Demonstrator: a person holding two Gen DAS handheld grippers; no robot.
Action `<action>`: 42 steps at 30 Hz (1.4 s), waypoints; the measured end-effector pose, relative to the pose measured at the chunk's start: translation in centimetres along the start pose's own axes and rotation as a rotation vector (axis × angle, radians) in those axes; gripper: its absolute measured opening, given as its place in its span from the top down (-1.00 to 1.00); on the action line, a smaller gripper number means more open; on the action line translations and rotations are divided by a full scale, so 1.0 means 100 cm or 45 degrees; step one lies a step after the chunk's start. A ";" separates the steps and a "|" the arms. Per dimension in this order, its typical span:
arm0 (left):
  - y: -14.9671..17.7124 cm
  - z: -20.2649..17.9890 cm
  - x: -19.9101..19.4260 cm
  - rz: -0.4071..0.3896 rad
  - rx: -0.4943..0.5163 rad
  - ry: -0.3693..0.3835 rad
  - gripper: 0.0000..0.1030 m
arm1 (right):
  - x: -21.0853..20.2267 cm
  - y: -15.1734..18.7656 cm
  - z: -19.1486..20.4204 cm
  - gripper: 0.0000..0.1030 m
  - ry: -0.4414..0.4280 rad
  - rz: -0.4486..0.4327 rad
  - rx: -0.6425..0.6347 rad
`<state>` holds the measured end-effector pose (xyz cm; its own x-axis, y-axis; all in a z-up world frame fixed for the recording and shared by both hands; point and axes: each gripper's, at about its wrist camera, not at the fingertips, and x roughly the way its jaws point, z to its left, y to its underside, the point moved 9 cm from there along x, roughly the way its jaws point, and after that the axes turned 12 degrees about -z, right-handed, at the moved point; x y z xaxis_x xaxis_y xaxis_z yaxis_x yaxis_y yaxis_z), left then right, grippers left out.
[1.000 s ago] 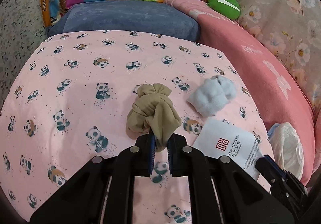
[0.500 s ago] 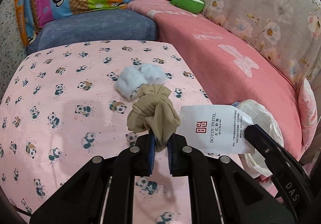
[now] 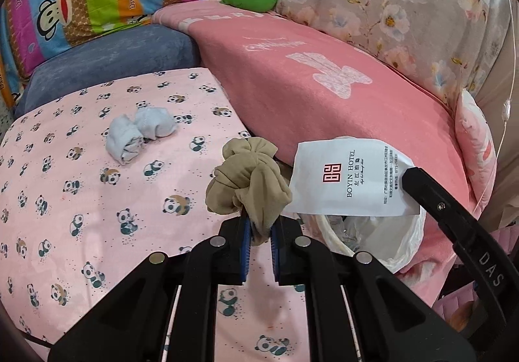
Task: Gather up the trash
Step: 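Carry the card and beige cloth over the white bin and open both tools, then move both tools back over the light blue socks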
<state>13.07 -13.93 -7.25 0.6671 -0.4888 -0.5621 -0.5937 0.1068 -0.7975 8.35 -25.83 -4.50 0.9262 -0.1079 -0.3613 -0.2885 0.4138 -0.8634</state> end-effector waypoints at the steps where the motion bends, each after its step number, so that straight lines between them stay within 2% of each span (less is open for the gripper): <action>1: 0.000 -0.006 0.001 0.004 0.009 0.010 0.81 | -0.002 -0.001 -0.005 0.90 0.009 -0.006 0.003; 14: 0.011 -0.089 0.023 0.064 0.113 0.157 0.81 | -0.023 -0.014 -0.085 0.90 0.146 -0.057 0.093; 23: 0.020 -0.129 0.035 0.096 0.163 0.225 0.76 | -0.028 -0.014 -0.119 0.90 0.205 -0.065 0.140; 25: 0.021 -0.133 0.037 0.100 0.157 0.224 0.71 | -0.027 -0.013 -0.124 0.88 0.208 -0.056 0.149; 27: 0.021 -0.132 0.039 0.101 0.138 0.208 0.13 | -0.023 -0.011 -0.126 0.82 0.195 -0.032 0.160; 28: 0.019 -0.131 0.038 0.088 0.128 0.200 0.07 | -0.022 -0.010 -0.127 0.76 0.202 -0.027 0.162; 33: 0.018 -0.125 0.040 0.081 0.141 0.163 0.06 | -0.017 -0.006 -0.126 0.74 0.202 -0.008 0.155; 35: 0.018 -0.120 0.040 0.077 0.140 0.149 0.06 | -0.017 -0.005 -0.125 0.67 0.200 -0.006 0.155; 37: 0.017 -0.115 0.040 0.076 0.135 0.135 0.06 | -0.017 -0.006 -0.123 0.50 0.199 -0.010 0.149; 42: 0.017 -0.103 0.039 0.075 0.118 0.106 0.06 | -0.015 -0.006 -0.114 0.44 0.188 -0.005 0.118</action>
<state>10.05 -24.56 -8.50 0.5904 -0.5492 -0.5914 -0.5841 0.2150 -0.7827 4.33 -36.21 -7.42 0.8797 -0.2385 -0.4115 -0.2549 0.4940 -0.8313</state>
